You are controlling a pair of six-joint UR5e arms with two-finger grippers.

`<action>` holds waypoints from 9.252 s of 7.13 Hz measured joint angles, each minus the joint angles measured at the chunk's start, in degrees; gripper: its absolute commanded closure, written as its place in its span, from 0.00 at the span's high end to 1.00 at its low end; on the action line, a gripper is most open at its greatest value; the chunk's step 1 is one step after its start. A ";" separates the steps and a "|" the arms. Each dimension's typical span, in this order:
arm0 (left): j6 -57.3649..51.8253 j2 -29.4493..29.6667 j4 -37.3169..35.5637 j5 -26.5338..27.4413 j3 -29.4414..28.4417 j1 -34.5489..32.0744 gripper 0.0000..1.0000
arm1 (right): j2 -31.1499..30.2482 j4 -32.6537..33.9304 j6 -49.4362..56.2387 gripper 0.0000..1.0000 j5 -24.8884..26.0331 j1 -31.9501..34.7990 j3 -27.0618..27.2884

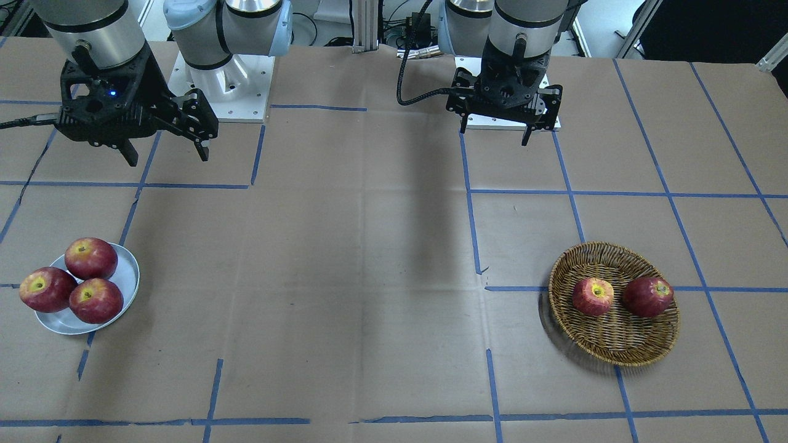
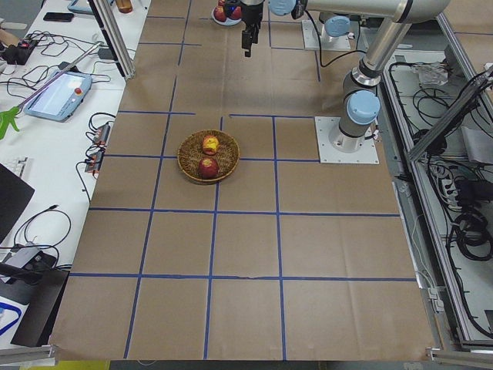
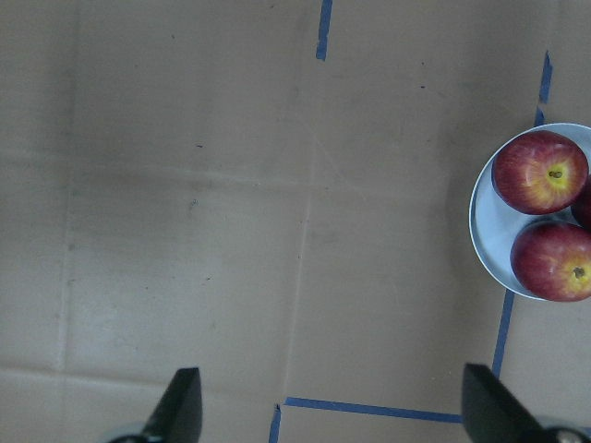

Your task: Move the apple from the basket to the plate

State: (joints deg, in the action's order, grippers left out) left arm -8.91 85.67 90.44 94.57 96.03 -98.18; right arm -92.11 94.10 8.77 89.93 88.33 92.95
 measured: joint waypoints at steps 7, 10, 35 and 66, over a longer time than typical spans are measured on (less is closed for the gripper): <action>-0.46 0.01 0.00 -0.08 0.04 0.32 0.99 | -0.24 0.03 -0.07 1.00 -0.18 0.00 0.06; -0.71 0.20 0.10 -0.09 -0.58 1.04 0.99 | -0.17 -0.05 -0.07 1.00 -0.10 0.00 0.08; -28.11 29.03 -38.58 -4.86 6.76 25.70 0.41 | -0.32 0.39 0.01 1.00 -0.20 0.13 -0.05; -6.80 7.53 -10.04 -2.23 -4.63 17.77 0.99 | 22.90 26.55 -29.13 1.00 4.10 22.35 -1.22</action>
State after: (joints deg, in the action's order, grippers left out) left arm -15.71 93.20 80.40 92.34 91.39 -80.41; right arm -69.21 120.65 -20.36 94.03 110.68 91.73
